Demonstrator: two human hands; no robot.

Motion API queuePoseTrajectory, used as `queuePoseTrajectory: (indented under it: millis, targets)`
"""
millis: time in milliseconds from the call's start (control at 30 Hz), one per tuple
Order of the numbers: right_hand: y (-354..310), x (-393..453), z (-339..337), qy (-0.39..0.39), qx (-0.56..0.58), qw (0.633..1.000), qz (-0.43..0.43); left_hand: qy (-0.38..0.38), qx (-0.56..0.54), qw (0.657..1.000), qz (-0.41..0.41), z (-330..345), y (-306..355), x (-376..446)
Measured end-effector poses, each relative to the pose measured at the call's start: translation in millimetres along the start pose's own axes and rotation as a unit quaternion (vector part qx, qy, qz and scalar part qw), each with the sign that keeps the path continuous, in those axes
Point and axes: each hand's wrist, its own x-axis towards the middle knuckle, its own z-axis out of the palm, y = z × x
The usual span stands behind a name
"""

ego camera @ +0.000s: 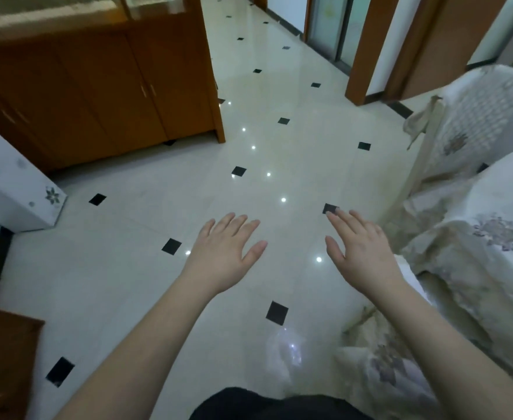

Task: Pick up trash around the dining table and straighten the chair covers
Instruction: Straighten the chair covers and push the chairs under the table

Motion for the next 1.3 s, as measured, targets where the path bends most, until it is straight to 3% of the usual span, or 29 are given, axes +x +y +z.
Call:
queuePoseTrajectory:
  millis: [267, 500, 767, 1033, 1300]
  targets:
    - [-8.7, 173.6, 35.9, -0.019, -0.011, 1.000, 0.012, -0.007, 0.022, 1.000, 0.016, 4.6, -81.6, 172.5]
    - [-2.6, 306.5, 35.1, -0.011, -0.021, 0.995, 0.092, -0.032, 0.009, 0.997, 0.064, -10.2, -133.5, 337.3]
    - [65.4, 386.8, 26.4, -0.037, -0.025, 0.984, 0.174, -0.013, -0.034, 0.985, 0.170, -15.9, -89.3, 515.2]
    - [177.3, 511.0, 15.4, 0.000, 0.017, 0.969, 0.245, -0.030, -0.003, 0.973, 0.227, -29.9, -9.7, 682.0]
    - [282.0, 650.0, -36.9, 0.011, 0.005, 0.971, 0.238, 0.023, 0.020, 0.968, 0.248, -86.8, 59.1, 849.8]
